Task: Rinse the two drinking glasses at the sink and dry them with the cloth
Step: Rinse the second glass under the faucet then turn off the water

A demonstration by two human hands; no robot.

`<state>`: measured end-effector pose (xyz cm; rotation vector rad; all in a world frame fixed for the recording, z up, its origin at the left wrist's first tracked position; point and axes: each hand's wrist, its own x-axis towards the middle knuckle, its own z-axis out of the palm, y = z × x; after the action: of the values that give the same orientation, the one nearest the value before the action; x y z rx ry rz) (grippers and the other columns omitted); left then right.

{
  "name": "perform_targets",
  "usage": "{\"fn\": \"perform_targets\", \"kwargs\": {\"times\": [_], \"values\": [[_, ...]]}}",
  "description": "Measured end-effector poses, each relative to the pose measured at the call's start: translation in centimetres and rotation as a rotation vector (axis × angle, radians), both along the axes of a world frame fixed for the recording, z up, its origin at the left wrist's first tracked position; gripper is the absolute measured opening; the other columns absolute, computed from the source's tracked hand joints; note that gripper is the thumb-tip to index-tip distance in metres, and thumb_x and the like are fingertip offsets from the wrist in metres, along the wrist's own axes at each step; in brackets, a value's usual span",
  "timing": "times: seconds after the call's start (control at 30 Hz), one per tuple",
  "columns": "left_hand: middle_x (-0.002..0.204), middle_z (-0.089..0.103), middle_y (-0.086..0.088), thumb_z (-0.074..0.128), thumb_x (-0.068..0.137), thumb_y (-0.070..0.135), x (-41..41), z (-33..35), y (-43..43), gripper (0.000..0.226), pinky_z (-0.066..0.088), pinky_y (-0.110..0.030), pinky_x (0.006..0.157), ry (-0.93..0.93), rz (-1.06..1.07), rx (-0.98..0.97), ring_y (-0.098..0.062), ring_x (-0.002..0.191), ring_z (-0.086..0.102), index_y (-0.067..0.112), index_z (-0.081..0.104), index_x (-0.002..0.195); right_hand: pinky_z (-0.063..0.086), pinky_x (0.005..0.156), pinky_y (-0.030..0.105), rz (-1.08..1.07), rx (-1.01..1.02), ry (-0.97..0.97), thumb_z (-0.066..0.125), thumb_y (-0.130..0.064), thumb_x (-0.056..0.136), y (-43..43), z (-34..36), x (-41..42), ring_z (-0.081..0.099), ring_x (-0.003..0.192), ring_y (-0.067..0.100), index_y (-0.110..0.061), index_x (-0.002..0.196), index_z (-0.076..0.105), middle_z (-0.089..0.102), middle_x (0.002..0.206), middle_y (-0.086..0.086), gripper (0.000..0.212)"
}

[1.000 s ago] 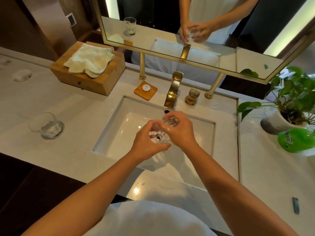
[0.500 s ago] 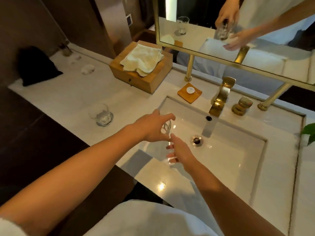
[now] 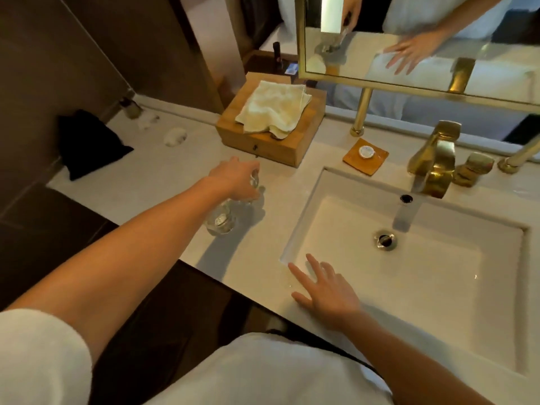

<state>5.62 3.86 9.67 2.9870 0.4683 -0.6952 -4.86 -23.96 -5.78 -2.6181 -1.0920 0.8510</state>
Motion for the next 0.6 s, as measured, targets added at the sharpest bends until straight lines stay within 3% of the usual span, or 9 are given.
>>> {"fn": "perform_targets", "kwargs": {"times": [0.17, 0.27, 0.6], "values": [[0.107, 0.06, -0.005, 0.069, 0.063, 0.046, 1.5, -1.6, 2.5, 0.05, 0.056, -0.041, 0.077, 0.04, -0.001, -0.085, -0.029, 0.094, 0.059, 0.033, 0.052, 0.108, 0.038, 0.108, 0.04, -0.027, -0.016, -0.056, 0.025, -0.066, 0.097, 0.6, 0.2, -0.3, 0.03, 0.14, 0.026, -0.051, 0.153, -0.005, 0.01, 0.166, 0.003, 0.065], [0.105, 0.059, -0.005, 0.07, 0.066, 0.043, 2.1, -2.4, 3.5, 0.052, 0.058, -0.042, 0.077, 0.059, -0.019, -0.082, -0.028, 0.093, 0.059, 0.031, 0.052, 0.113, 0.043, 0.105, 0.039, -0.066, -0.028, -0.085, 0.026, -0.068, 0.095, 0.9, 0.2, -0.7, 0.035, 0.138, 0.025, -0.053, 0.152, -0.005, 0.016, 0.165, 0.001, 0.067], [0.118, 0.052, -0.007, 0.077, 0.078, 0.038, 3.2, -3.6, 4.8, 0.054, 0.057, -0.037, 0.074, 0.052, -0.103, -0.15, -0.027, 0.096, 0.055, 0.024, 0.052, 0.124, 0.044, 0.104, 0.039, -0.091, -0.046, -0.03, 0.018, -0.075, 0.093, 1.3, 1.1, -1.0, 0.033, 0.14, 0.022, -0.065, 0.139, -0.02, 0.013, 0.166, -0.001, 0.061]]}}
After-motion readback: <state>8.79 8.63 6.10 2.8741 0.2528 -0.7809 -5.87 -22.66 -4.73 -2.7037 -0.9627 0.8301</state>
